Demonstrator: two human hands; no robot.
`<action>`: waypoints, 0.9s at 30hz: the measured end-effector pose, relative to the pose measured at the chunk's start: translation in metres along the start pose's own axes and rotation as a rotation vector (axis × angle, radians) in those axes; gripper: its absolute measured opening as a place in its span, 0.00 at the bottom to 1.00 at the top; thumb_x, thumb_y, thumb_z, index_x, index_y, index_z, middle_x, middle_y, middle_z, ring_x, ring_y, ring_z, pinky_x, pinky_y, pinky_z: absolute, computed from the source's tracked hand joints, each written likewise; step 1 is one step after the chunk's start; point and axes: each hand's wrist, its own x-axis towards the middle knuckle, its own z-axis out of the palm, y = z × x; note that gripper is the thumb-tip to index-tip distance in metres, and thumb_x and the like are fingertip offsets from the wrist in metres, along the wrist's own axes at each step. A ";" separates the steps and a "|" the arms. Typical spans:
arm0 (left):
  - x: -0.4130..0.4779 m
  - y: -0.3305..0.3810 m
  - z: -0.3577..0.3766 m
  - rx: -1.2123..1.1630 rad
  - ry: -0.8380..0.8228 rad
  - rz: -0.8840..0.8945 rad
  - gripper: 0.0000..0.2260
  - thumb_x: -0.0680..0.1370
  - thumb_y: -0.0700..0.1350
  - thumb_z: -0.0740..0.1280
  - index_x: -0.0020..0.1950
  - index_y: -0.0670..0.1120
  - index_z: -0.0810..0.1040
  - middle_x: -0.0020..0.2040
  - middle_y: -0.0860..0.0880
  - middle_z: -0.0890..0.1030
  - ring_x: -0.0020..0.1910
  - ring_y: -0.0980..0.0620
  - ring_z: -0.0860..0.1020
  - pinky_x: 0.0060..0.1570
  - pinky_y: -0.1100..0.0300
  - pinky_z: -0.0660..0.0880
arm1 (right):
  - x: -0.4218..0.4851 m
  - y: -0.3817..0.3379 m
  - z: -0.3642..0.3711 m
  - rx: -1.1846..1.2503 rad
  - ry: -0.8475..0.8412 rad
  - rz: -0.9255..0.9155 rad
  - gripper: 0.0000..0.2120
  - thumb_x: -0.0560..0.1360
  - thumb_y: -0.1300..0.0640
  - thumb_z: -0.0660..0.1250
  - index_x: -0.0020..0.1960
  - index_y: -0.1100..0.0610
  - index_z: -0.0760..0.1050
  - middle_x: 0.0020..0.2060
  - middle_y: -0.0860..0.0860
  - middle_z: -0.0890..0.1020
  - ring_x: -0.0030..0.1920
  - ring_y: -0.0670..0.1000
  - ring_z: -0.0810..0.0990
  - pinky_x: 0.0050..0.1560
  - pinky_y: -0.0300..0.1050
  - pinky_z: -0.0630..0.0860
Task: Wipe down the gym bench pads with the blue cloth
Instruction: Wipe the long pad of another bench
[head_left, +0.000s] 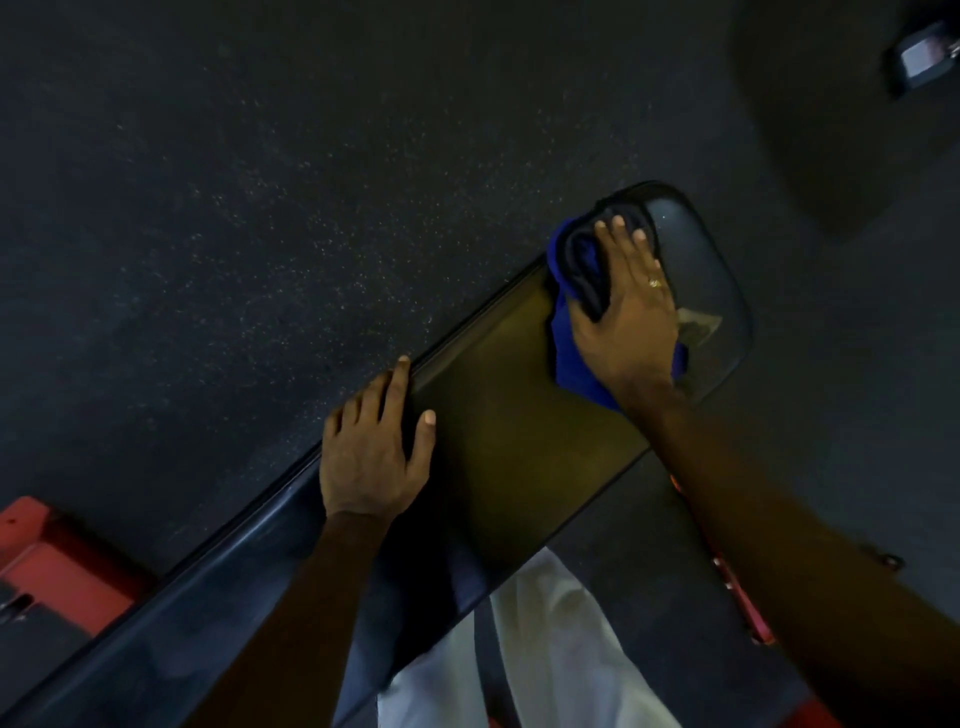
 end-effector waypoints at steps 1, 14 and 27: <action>-0.001 0.000 0.000 -0.001 0.002 -0.004 0.30 0.83 0.60 0.52 0.81 0.47 0.61 0.70 0.39 0.76 0.64 0.37 0.77 0.62 0.39 0.72 | -0.010 0.000 0.004 -0.002 0.000 0.012 0.37 0.78 0.43 0.63 0.82 0.52 0.55 0.81 0.50 0.58 0.82 0.52 0.53 0.80 0.56 0.56; 0.008 0.037 -0.009 -0.171 0.060 -0.271 0.30 0.81 0.67 0.49 0.81 0.55 0.62 0.73 0.38 0.70 0.71 0.37 0.69 0.70 0.35 0.62 | -0.065 0.030 0.009 0.219 -0.002 0.181 0.39 0.77 0.51 0.69 0.83 0.52 0.54 0.81 0.51 0.57 0.82 0.51 0.52 0.80 0.58 0.55; 0.102 0.137 0.012 0.020 0.122 0.024 0.29 0.84 0.65 0.49 0.83 0.56 0.55 0.73 0.39 0.72 0.71 0.37 0.70 0.70 0.37 0.65 | -0.068 0.087 0.004 0.413 0.176 0.503 0.37 0.80 0.51 0.66 0.83 0.51 0.50 0.82 0.49 0.56 0.82 0.50 0.51 0.81 0.56 0.54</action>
